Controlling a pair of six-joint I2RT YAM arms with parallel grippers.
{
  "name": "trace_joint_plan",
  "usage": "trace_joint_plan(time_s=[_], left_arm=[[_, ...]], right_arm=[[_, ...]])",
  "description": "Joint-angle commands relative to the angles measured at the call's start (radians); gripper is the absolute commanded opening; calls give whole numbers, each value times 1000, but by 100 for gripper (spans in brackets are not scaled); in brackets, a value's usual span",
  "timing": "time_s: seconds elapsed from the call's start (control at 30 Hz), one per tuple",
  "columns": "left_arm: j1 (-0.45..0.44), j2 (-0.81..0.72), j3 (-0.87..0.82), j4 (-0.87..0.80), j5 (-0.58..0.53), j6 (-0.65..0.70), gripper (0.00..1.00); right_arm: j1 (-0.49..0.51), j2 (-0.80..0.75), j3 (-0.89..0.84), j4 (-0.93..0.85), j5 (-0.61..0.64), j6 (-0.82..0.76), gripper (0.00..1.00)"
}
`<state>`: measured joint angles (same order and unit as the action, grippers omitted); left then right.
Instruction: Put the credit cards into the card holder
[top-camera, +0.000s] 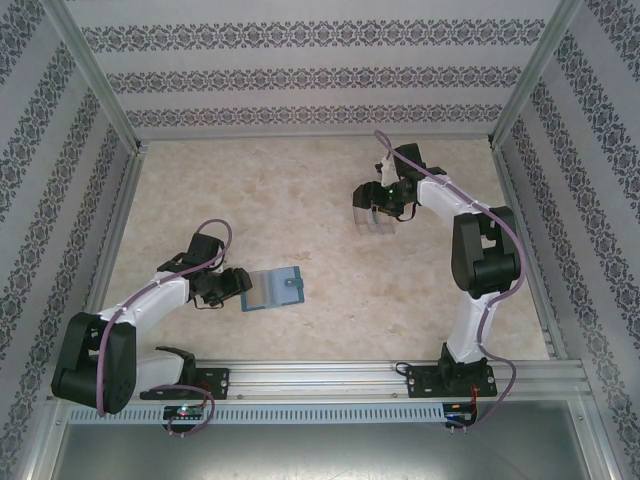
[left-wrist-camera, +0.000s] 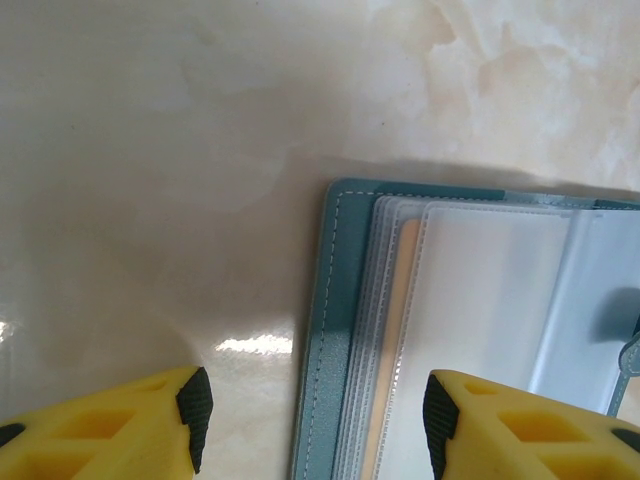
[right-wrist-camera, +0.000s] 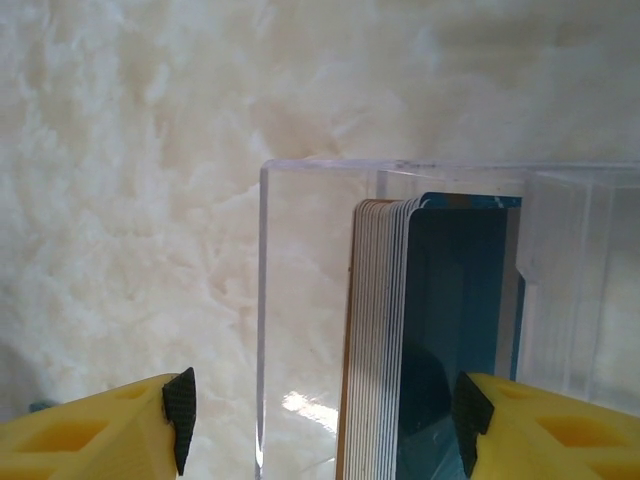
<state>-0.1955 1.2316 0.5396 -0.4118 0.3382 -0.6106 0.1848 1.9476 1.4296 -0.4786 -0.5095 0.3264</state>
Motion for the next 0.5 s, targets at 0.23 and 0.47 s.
trace_joint_plan(time_s=[0.23, 0.47], left_arm=[[-8, 23, -4, 31, 11, -8, 60], [-9, 27, -5, 33, 8, -8, 60]], right_arm=[[-9, -18, 7, 9, -51, 11, 61], [-9, -20, 12, -10, -6, 2, 42]])
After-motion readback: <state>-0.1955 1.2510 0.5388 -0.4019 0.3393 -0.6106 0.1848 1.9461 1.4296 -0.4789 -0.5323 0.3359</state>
